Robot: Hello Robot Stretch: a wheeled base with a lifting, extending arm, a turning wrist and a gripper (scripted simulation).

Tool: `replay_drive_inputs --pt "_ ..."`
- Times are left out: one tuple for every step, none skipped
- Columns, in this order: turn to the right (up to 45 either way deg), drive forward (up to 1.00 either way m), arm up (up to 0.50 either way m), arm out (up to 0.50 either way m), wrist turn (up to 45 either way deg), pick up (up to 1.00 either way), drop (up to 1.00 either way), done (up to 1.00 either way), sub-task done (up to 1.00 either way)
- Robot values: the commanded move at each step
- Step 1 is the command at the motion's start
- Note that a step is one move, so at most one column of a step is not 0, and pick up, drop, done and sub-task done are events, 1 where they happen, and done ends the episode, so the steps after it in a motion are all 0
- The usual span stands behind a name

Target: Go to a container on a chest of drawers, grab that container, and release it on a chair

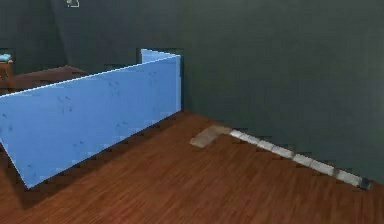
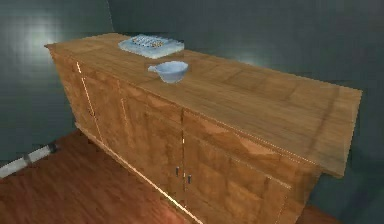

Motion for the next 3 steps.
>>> replay_drive_inputs --pt "45.0 0.0 0.0 0.0 0.0 0.0 0.0 0.0 0.0" --pt "45.0 0.0 0.0 0.0 0.0 0.0 0.0 0.0 0.0" --pt "21.0 0.0 0.0 0.0 0.0 0.0 0.0 0.0 0.0"
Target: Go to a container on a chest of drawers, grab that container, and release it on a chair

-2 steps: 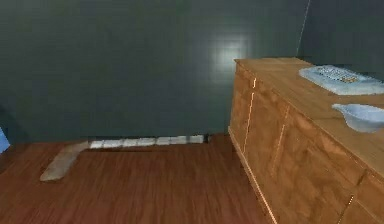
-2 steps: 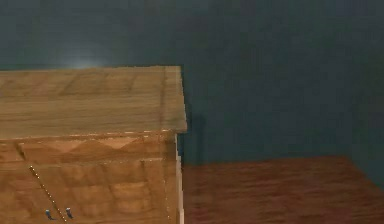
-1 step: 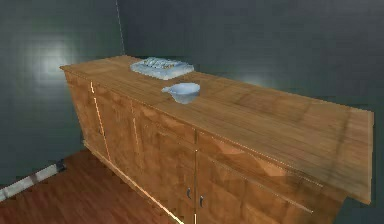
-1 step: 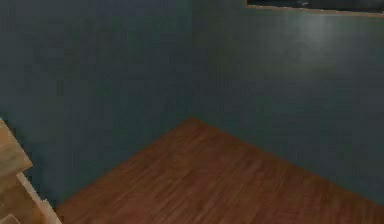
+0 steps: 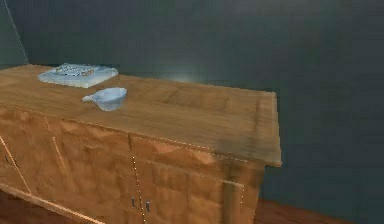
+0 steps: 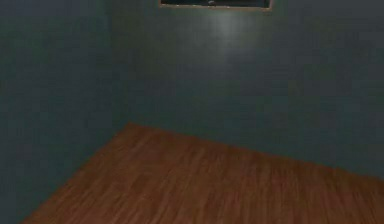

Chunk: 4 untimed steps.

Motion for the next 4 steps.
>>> replay_drive_inputs --pt "0.0 0.3 0.0 0.0 0.0 0.0 0.0 0.0 0.0" --pt "-45.0 0.0 0.0 0.0 0.0 0.0 0.0 0.0 0.0" --pt "-45.0 0.0 0.0 0.0 0.0 0.0 0.0 0.0 0.0" --pt "-27.0 0.0 0.0 0.0 0.0 0.0 0.0 0.0 0.0"
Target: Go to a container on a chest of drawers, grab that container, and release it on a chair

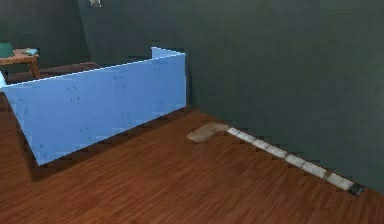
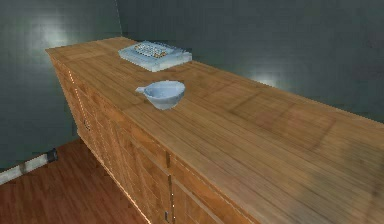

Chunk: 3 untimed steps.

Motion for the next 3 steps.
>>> replay_drive_inputs --pt "0.0 0.0 0.5 0.0 0.0 0.0 0.0 0.0 0.0" --pt "0.0 0.0 0.38 0.0 0.0 0.0 0.0 0.0 0.0" --pt "0.0 0.0 0.0 0.42 0.0 0.0 0.0 0.0 0.0"
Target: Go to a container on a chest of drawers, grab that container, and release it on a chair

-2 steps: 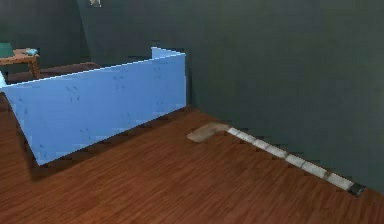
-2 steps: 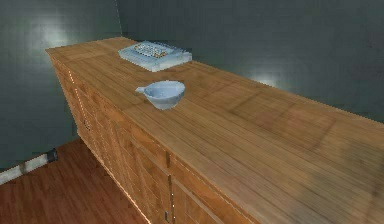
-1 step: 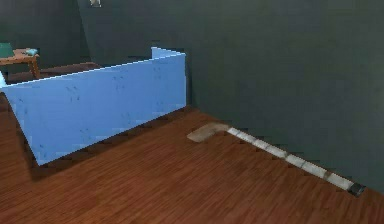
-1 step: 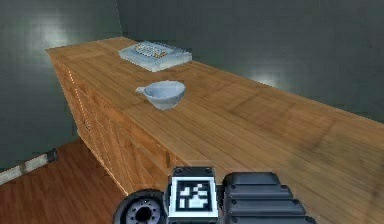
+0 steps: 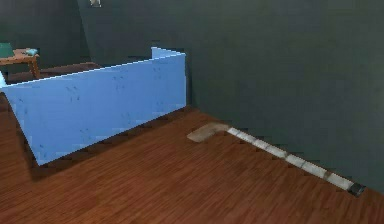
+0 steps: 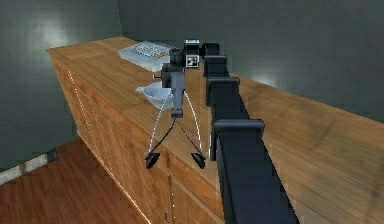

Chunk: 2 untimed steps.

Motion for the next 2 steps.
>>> replay_drive_inputs --pt "0.0 0.0 0.0 0.0 45.0 0.0 0.0 0.0 0.0" --pt "0.0 0.0 0.0 0.0 45.0 0.0 0.0 0.0 0.0"
